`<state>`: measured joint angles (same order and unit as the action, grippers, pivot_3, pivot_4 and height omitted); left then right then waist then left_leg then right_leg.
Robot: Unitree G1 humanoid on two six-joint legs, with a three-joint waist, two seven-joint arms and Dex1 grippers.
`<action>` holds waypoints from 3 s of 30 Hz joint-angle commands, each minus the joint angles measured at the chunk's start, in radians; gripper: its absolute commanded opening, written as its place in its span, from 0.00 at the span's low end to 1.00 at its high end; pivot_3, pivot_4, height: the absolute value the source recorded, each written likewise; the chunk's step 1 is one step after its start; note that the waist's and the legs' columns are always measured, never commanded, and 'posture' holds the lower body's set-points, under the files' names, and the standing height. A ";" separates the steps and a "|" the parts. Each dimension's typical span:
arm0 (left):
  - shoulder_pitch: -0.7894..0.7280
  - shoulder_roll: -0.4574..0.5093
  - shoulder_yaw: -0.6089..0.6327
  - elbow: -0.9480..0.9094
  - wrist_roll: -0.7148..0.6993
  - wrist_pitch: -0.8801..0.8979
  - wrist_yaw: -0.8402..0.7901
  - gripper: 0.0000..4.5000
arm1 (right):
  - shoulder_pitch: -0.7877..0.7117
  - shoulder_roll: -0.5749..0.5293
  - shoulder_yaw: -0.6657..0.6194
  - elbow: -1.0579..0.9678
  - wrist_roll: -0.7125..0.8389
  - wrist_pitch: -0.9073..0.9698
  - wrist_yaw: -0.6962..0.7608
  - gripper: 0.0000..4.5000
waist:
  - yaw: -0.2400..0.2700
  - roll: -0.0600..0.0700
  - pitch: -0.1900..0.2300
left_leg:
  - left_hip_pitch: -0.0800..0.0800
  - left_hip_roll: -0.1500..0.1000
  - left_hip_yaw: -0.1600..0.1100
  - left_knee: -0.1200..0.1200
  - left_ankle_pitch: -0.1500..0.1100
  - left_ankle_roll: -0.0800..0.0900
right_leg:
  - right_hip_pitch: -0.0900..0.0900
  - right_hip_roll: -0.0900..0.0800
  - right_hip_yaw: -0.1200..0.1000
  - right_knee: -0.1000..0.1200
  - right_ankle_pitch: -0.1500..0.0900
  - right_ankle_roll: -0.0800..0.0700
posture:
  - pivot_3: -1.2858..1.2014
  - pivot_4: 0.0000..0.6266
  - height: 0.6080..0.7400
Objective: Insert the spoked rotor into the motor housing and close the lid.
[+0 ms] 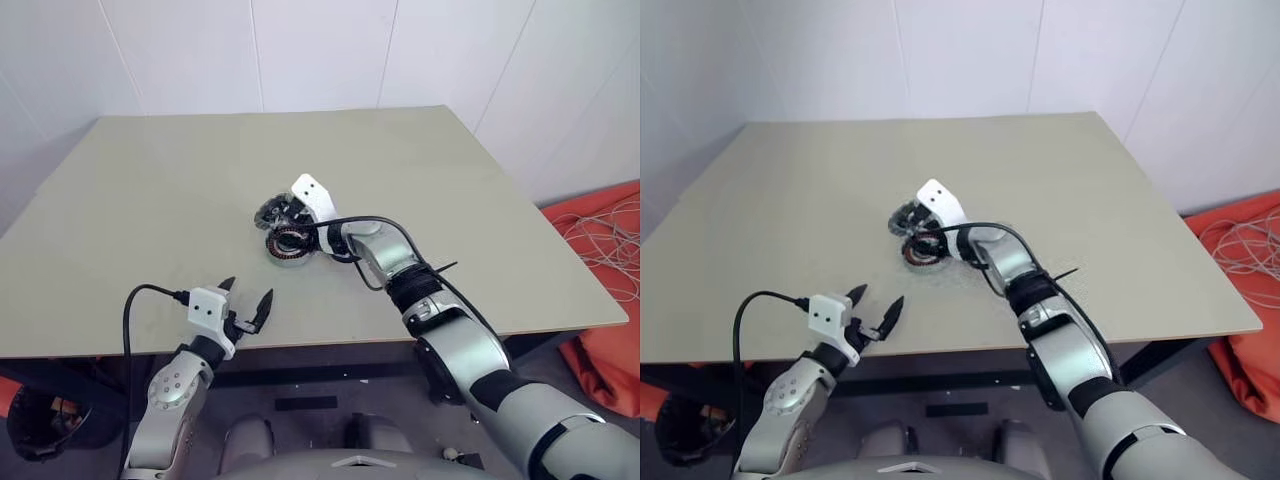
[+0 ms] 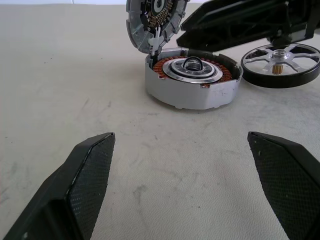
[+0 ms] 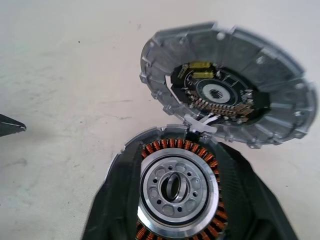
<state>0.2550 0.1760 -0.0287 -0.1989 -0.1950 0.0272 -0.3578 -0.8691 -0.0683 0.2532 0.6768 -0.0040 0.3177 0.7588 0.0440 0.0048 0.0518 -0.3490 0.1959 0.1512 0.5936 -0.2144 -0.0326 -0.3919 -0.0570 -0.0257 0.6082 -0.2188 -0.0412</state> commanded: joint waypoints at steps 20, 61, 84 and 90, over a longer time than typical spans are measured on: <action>-0.006 -0.003 0.000 -0.035 -0.007 -0.009 0.000 1.00 | 0.024 0.042 0.057 -0.077 -0.036 0.060 -0.049 0.01 | -0.001 0.000 0.000 | 0.000 0.000 0.000 0.000 0.000 0.000 | 0.000 0.000 0.000 0.000 0.000 0.000 | 0.52 0.00 1.00; 0.007 -0.002 0.003 -0.040 -0.009 -0.006 0.004 1.00 | 0.018 -0.001 -0.008 0.033 -0.031 -0.023 -0.045 0.01 | -0.001 0.000 0.000 | 0.000 0.001 0.000 0.001 0.000 0.000 | 0.000 0.000 0.000 0.000 0.000 -0.001 | 0.52 0.00 1.00; 0.003 -0.009 0.001 -0.051 -0.008 0.008 0.007 1.00 | -0.008 0.062 0.005 0.008 -0.032 0.004 -0.067 0.01 | -0.002 0.001 0.000 | 0.000 0.001 0.000 0.000 0.000 0.000 | -0.001 0.000 0.000 0.000 0.000 0.000 | 0.52 0.00 1.00; 0.005 -0.013 -0.003 -0.051 -0.004 0.005 0.013 1.00 | -0.049 0.086 0.004 0.125 -0.046 -0.052 -0.078 0.01 | -0.003 0.001 0.000 | 0.000 0.001 0.000 0.000 0.000 0.000 | -0.001 0.000 0.000 0.000 0.000 -0.001 | 0.52 0.00 1.00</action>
<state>0.2633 0.1664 -0.0301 -0.2119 -0.1973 0.0429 -0.3472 -0.8819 0.0086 0.2592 0.7948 -0.0449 0.2985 0.6884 0.0415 0.0056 0.0523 -0.3496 0.1968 0.1517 0.5940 -0.2143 -0.0329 -0.3933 -0.0567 -0.0257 0.6085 -0.2185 -0.0418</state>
